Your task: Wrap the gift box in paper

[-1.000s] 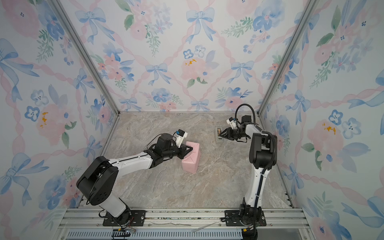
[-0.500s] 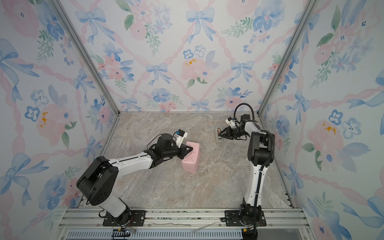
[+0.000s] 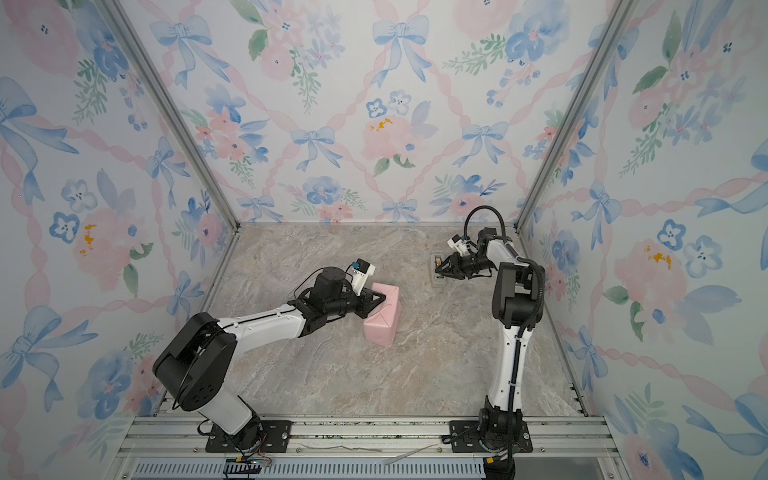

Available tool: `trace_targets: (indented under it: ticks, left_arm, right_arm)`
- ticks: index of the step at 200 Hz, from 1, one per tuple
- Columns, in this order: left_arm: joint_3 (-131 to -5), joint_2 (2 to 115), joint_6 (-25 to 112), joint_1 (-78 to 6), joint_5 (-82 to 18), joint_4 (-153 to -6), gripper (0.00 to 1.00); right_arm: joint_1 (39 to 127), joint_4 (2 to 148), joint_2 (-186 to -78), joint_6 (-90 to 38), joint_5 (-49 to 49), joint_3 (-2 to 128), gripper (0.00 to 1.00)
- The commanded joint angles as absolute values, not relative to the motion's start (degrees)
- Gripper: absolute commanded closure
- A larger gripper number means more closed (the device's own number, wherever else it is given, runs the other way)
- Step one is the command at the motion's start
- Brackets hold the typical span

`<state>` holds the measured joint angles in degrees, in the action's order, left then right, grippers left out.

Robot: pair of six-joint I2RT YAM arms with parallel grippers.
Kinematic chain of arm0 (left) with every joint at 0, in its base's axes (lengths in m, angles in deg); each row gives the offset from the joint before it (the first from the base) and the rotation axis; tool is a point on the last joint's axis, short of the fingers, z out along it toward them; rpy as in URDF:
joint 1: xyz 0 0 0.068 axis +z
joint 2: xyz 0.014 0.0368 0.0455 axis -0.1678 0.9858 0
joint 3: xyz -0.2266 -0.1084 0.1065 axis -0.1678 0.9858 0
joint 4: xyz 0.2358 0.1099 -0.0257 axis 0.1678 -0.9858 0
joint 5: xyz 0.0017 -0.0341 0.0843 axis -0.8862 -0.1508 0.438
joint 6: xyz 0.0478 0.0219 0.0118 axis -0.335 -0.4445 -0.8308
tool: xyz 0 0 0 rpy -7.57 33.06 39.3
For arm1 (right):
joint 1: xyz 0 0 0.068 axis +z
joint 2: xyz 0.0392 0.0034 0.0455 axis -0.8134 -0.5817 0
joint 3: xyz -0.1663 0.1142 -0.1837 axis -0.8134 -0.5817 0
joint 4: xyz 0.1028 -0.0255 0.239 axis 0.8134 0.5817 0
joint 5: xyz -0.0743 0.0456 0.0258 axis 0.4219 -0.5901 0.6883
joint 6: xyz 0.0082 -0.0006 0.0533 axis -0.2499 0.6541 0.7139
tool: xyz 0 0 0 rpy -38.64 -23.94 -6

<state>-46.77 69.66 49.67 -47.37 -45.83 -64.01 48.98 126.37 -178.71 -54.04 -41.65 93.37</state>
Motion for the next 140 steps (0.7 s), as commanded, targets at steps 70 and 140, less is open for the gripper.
trace_targets:
  ticks: [70,140]
  left_arm:
    - [-45.6,69.9,49.8,-47.9,-45.1,-69.7,0.94]
    - [-45.4,69.5,49.8,-47.9,-45.1,-69.7,0.94]
  right_arm:
    - [49.8,130.1,-181.3,-54.6,-40.0,94.2,0.70]
    - [49.5,131.4,-182.6,-54.6,-42.1,95.1,0.75]
